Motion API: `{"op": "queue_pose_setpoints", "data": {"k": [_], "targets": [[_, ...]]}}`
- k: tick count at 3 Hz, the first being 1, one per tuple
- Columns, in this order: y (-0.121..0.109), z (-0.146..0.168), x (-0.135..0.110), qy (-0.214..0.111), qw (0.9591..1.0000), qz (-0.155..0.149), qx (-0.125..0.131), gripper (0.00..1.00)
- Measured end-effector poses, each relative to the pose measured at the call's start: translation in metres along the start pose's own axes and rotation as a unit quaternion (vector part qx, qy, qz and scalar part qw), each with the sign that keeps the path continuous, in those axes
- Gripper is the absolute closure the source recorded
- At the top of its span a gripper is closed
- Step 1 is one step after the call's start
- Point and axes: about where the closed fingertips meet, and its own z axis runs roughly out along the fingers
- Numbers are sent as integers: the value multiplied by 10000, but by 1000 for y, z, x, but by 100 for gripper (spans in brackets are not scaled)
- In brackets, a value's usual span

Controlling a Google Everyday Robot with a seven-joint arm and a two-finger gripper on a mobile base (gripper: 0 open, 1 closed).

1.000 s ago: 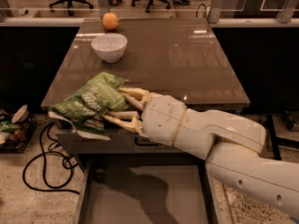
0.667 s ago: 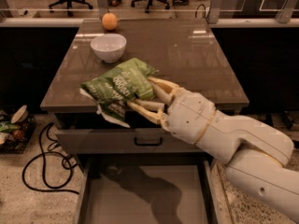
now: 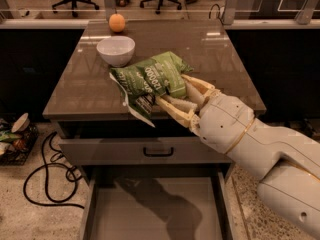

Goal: Pick green jalapeno chip bag from middle drawer and place on counter

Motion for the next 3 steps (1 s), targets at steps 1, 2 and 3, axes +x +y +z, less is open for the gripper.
{"op": "queue_pose_setpoints", "data": {"k": [1,2,3], "targets": [[-3,2,1,107,9999,-71,-3,100],[-38,8,20,599,9978,-247,120,100],[-93,12,32,1160,9914,-498,347,100]]}}
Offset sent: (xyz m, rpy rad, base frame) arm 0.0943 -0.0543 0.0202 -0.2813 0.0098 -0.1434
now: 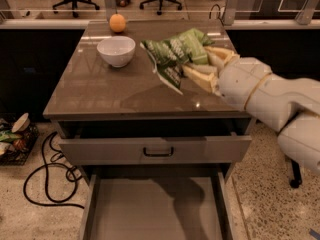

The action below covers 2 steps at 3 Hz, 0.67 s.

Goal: Pick green jalapeno chip bag from middle drawer and place on counter

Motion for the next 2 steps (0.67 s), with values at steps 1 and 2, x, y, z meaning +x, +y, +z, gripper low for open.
{"op": "queue_pose_setpoints", "data": {"k": [1,2], "targets": [[-78,13,22,729,9966,-27,373,100],[-107,22,29,978,9945,-24,374,100]]}}
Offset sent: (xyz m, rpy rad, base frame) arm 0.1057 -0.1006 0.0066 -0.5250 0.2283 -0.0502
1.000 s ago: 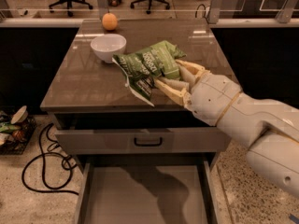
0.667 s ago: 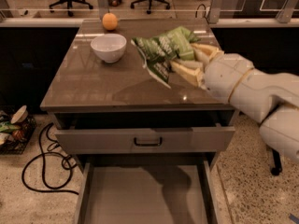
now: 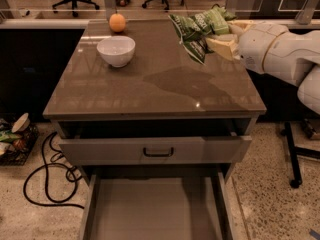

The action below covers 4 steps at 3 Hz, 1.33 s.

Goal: Pick green jalapeno chip bag from middle drawer and place on counter

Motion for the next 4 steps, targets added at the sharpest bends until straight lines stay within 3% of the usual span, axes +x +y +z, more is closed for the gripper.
{"op": "queue_pose_setpoints", "data": {"k": [1,2,3,4], "targets": [[-7,37,-7,40,9994,-62,-344,100],[-5,73,-21,117,9962,-207,-833,100],[10,95,-11,530,9860,-521,-1491,100],[21,94,46,1198,9664,-1096,-1994,100]]}}
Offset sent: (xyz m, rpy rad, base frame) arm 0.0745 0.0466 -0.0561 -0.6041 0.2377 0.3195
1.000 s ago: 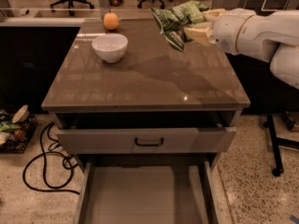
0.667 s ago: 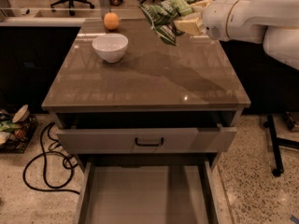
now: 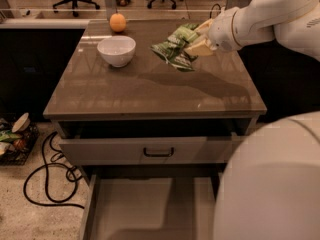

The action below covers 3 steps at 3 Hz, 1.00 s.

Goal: Pick green jalapeno chip bag from middle drawer and place on counter

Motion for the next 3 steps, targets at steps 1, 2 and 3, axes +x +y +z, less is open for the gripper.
{"op": "queue_pose_setpoints", "data": {"k": [1,2,3], "targets": [[2,2,1,32,9999,-158,-38,100],[2,1,-1,18,9996,-274,-36,96],[2,1,-3,0,9993,-376,-33,79]]}}
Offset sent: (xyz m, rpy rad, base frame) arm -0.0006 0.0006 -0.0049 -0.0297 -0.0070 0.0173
